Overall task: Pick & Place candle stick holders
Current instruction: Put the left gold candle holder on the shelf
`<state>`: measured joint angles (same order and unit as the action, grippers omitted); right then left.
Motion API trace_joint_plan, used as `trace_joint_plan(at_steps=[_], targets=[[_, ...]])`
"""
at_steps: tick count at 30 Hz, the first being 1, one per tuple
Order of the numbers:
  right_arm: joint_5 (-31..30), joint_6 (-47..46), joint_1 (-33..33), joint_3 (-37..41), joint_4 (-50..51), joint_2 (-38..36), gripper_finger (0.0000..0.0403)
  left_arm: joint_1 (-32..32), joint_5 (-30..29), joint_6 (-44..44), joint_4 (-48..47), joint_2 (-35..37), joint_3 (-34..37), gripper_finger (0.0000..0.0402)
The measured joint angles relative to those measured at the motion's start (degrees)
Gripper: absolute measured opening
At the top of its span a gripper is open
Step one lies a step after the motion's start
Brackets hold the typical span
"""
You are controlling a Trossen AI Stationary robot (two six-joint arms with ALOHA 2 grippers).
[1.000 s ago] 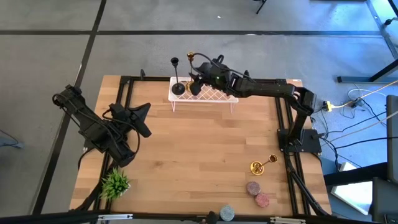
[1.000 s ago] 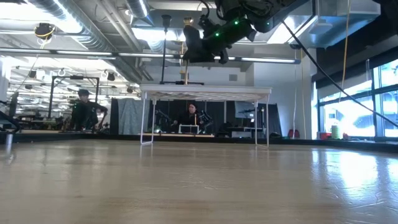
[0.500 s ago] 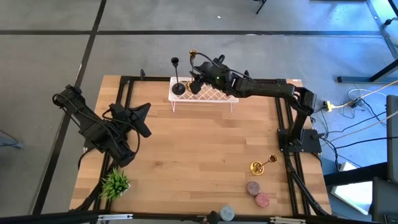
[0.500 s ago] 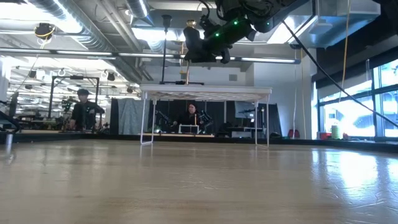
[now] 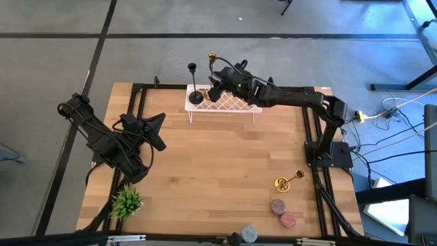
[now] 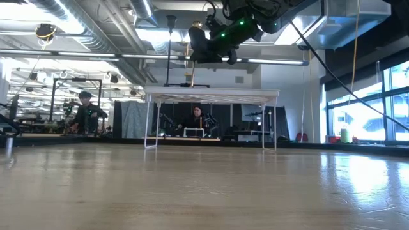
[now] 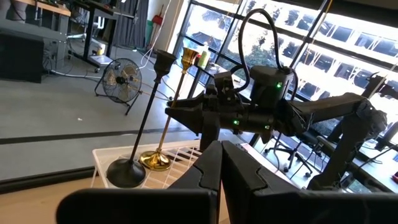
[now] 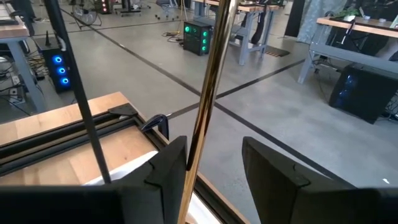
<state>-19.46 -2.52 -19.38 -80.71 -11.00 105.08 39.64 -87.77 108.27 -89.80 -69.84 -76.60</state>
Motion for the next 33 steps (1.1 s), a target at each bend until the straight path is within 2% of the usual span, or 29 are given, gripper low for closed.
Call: trace_joint_plan(at_steps=[9, 23, 33], targets=[[0.0, 0.0, 0.0, 0.0, 0.0, 0.0, 0.0154, 0.0, 0.0, -0.4, 0.0, 0.0, 0.0, 0.0003], [0.0, 0.4, 0.7, 0.0, 0.0, 0.0, 0.0083, 0.0, 0.3, -0.4, 0.0, 0.0, 0.0, 0.0002], [0.0, 0.4, 0.7, 0.0, 0.1, 0.0, 0.0067, 0.0, 0.4, -0.4, 0.0, 0.0, 0.0, 0.0003]])
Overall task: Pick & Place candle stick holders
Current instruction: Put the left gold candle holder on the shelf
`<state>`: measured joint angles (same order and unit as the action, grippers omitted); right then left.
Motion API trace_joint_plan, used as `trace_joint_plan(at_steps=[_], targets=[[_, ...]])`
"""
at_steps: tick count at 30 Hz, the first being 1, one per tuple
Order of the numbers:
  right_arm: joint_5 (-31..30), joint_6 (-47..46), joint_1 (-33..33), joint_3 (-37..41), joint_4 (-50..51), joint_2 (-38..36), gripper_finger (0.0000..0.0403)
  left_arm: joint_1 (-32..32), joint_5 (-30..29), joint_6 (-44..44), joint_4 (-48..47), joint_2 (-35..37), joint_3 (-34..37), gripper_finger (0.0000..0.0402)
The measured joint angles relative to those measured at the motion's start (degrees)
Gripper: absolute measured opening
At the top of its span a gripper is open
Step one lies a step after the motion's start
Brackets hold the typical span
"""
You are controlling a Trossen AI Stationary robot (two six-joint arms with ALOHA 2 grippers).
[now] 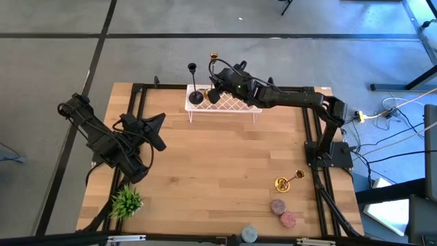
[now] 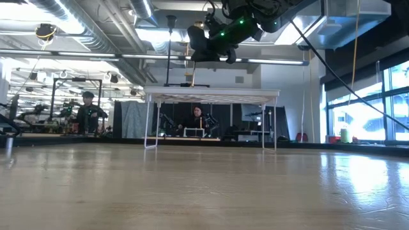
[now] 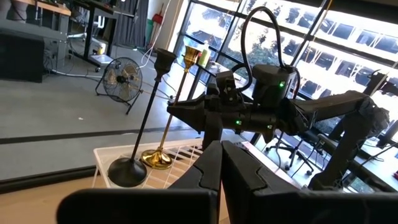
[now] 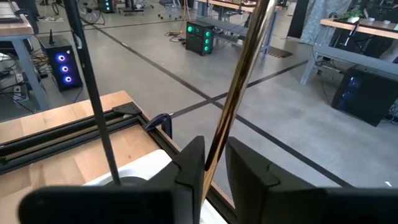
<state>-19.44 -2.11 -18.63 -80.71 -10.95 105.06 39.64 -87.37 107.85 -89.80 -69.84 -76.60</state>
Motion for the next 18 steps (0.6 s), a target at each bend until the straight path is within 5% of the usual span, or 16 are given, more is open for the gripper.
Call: trace_joint_plan(at_steps=[18], targets=[[-2.4, 1.5, 0.2, 0.0, -0.1, 0.0, 0.0066, 0.0, 0.0, 0.0, -0.2, 0.0, 0.0, 0.0003]])
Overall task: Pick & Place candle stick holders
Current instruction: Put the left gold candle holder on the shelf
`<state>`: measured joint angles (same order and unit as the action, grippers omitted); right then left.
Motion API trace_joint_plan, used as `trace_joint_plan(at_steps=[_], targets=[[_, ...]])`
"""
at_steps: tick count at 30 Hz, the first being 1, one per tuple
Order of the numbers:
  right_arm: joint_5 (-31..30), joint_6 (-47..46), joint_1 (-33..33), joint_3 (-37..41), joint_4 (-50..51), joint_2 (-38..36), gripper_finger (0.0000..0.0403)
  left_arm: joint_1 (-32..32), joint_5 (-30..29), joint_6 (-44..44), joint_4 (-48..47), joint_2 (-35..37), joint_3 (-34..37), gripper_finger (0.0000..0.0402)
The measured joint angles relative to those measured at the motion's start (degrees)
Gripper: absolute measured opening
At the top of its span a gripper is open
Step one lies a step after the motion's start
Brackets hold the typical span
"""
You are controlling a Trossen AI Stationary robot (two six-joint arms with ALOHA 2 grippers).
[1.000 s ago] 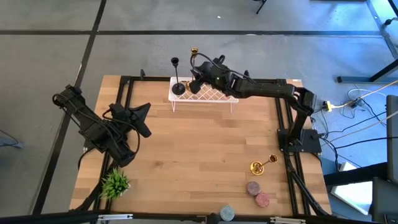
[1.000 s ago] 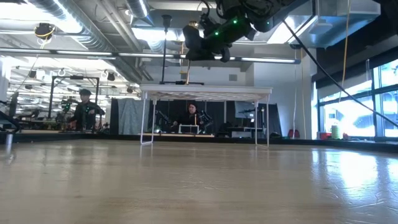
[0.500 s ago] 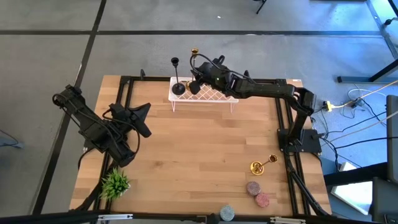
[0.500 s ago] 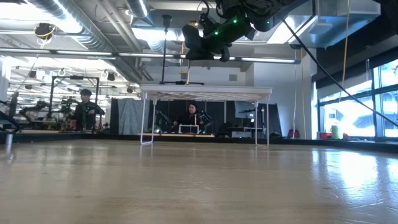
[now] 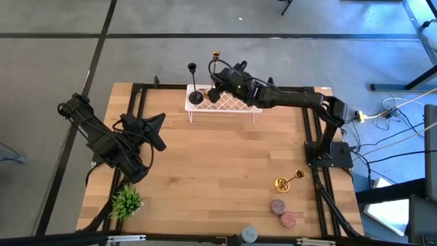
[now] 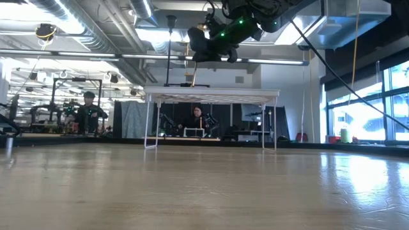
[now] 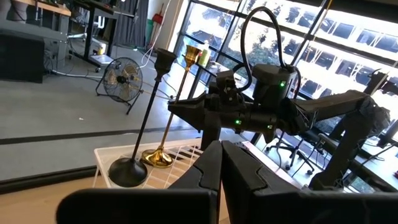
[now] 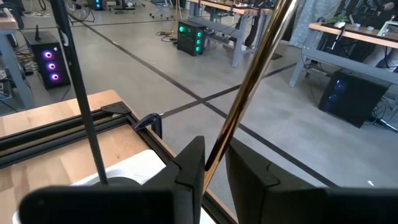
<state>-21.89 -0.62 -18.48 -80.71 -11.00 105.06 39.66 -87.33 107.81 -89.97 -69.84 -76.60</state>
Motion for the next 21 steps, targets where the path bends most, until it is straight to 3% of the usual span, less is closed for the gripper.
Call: trace_joint_plan(at_steps=[21], targets=[[-0.2, 0.0, 0.3, 0.0, 0.0, 0.0, 0.0055, 0.0, 0.0, -0.1, 0.0, 0.0, 0.0, 0.0002]])
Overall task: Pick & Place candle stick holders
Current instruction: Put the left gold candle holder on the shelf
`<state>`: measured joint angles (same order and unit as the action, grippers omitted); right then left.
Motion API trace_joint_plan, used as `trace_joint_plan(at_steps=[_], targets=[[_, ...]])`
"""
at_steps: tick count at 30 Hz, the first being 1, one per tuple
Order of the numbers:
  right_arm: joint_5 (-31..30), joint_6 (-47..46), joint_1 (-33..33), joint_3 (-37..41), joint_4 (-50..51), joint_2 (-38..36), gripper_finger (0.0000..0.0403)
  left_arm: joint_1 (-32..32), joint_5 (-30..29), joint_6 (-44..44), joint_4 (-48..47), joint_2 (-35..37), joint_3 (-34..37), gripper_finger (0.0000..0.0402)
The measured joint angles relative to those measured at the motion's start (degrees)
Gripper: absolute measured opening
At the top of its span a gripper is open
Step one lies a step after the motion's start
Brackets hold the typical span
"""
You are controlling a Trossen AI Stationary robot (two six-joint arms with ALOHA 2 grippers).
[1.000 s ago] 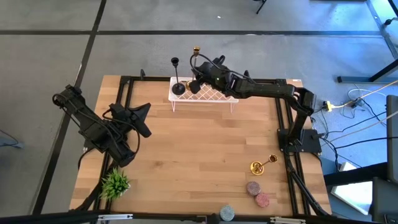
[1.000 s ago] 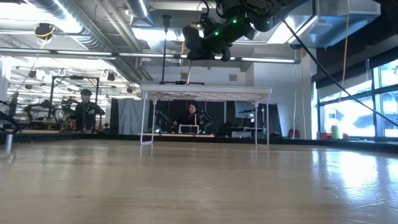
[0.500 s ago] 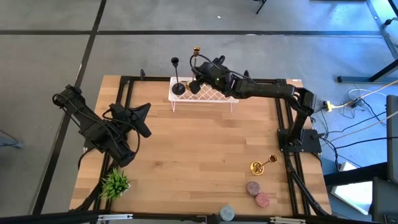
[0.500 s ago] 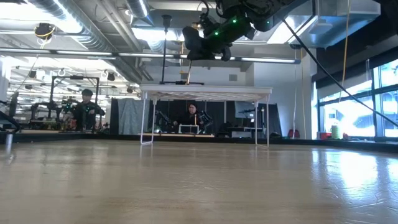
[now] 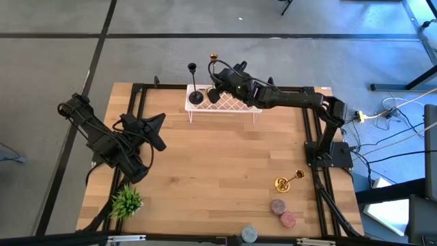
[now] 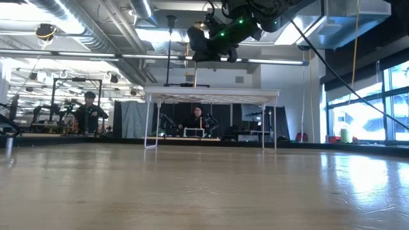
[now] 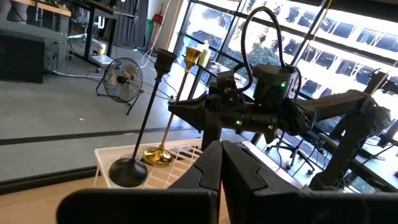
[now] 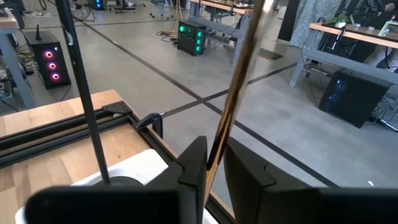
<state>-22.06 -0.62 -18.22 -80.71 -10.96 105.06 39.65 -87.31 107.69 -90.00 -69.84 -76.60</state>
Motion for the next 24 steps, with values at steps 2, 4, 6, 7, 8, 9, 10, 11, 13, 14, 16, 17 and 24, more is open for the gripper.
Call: trace_joint_plan(at_steps=[2, 4, 6, 7, 8, 9, 10, 11, 13, 14, 16, 17, 24], targets=[[0.0, 0.0, 0.0, 0.0, 0.0, 0.0, 0.0054, 0.0, 0.0, 0.0, 0.0, 0.0, 0.0, 0.0001], [0.0, 0.0, 0.0, 0.0, 0.0, 0.0, 0.0053, 0.0, 0.0, 0.0, 0.0, 0.0, 0.0, 0.0002], [0.0, 0.0, 0.0, 0.0, 0.0, 0.0, 0.0053, 0.0, 0.0, 0.0, 0.0, 0.0, 0.0, 0.0003], [0.0, -0.2, 0.0, 0.0, 0.0, 0.0, 0.0053, 0.0, 0.0, 0.0, 0.0, 0.0, 0.0, 0.0003], [0.0, -0.3, 0.0, 0.0, 0.0, 0.0, 0.0053, 0.0, 0.0, 0.0, 0.0, 0.0, 0.0, 0.0002], [0.1, -0.4, 0.0, 0.0, 0.0, 0.0, 0.0053, 0.0, 0.0, 0.0, 0.0, 0.0, 0.0, 0.0002], [0.1, -0.4, 0.0, 0.0, 0.0, 0.0, 0.0053, 0.0, 0.0, 0.0, 0.0, 0.0, 0.0, 0.0001], [0.2, -0.4, 0.0, 0.0, 0.0, 0.0, 0.0053, 0.0, 0.0, 0.0, 0.0, 0.0, 0.0, 0.0001], [0.2, -0.4, 0.0, 0.0, 0.0, 0.0, 0.0053, 0.0, 0.0, 0.0, 0.0, 0.0, 0.0, 0.0002], [0.2, -0.4, 0.0, 0.0, -0.1, 0.0, 0.0053, 0.0, 0.0, 0.0, 0.0, 0.0, 0.0, 0.0003], [0.2, -0.4, 0.0, 0.0, -0.1, 0.0, 0.0053, 0.0, 0.0, 0.0, 0.0, 0.0, 0.0, 0.0003], [0.3, -0.4, 0.0, 0.0, -0.2, 0.0, 0.0053, 0.0, 0.0, 0.0, 0.0, 0.0, 0.0, 0.0002], [1.5, -0.6, 0.1, 0.0, -1.9, 0.0, 0.0053, 0.0, 0.0, 0.0, 0.0, 0.0, 0.0, 0.0003]])
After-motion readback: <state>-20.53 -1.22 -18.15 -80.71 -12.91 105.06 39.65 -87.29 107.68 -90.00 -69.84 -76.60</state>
